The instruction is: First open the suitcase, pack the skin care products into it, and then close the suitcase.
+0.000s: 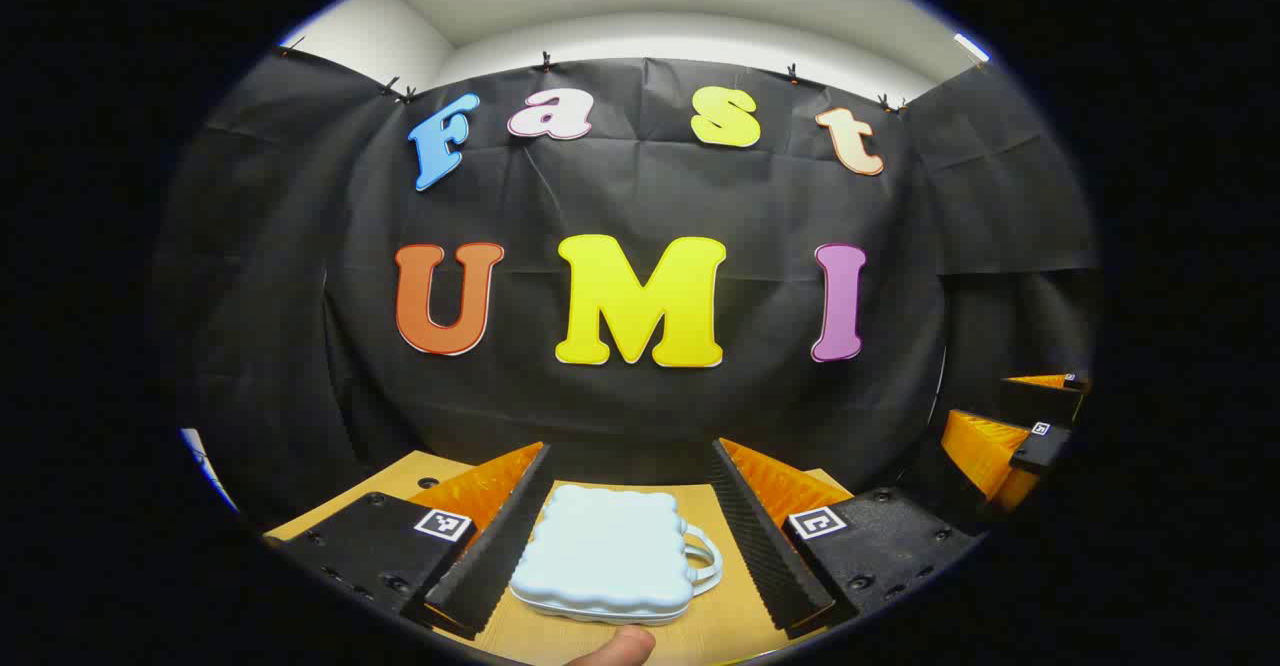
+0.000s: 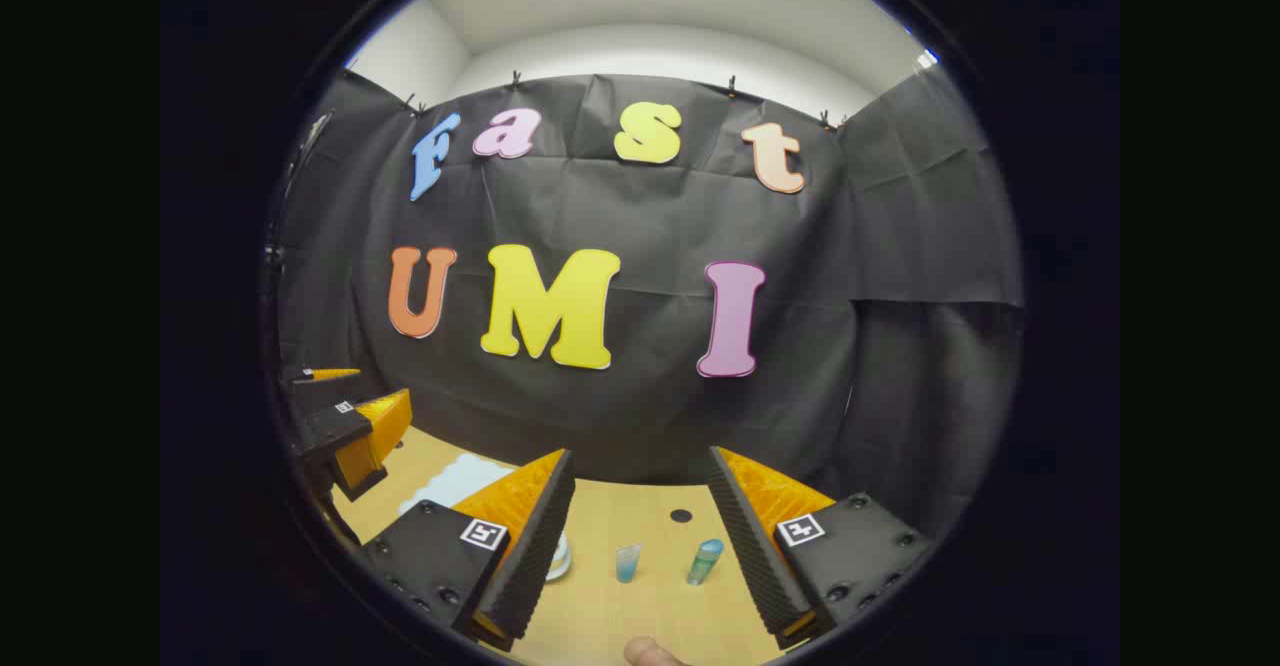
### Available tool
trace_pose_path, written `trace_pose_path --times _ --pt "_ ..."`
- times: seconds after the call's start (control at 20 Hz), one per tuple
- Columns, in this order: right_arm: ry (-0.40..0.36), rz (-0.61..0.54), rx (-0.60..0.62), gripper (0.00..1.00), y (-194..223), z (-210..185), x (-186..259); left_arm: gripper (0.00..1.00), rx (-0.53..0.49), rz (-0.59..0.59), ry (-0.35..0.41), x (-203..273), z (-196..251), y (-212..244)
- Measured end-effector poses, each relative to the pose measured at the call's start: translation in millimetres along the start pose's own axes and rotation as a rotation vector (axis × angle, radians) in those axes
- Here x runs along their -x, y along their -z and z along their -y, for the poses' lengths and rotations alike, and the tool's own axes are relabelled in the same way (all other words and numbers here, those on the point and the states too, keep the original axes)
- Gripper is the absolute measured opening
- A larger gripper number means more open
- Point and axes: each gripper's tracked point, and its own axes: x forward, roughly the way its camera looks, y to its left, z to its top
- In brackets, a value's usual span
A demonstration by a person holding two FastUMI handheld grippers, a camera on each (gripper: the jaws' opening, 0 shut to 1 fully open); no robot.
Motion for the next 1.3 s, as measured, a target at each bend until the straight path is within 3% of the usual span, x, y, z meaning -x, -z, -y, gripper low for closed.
trace_pose_path --times 0.95,1.3 --pt "-0.020 -0.021 0.022 0.79 8 15 -28 0.99 -0.006 -0.067 0.004 -22 23 31" --pt "0.062 -0.057 0.039 0.79 22 72 -29 0.99 -0.154 -0.128 -0.001 -49 28 96"
